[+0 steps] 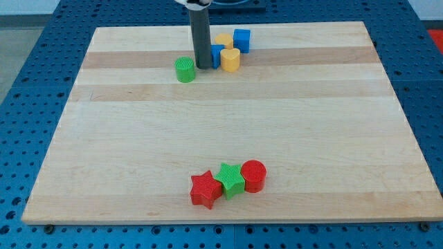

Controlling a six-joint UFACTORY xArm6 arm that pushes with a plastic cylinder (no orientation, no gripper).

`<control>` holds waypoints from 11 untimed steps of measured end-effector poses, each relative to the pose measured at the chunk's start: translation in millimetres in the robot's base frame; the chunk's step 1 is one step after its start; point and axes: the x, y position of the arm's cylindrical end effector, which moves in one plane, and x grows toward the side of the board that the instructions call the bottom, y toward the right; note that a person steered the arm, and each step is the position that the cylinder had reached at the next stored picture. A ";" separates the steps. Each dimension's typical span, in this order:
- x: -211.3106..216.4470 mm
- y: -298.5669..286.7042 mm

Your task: Push the green circle close to the yellow heart

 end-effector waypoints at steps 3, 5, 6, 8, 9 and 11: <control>38.0 8.4; 128.3 -48.7; 86.6 -85.7; 12.5 -41.6; -14.0 -8.6; 39.4 -37.8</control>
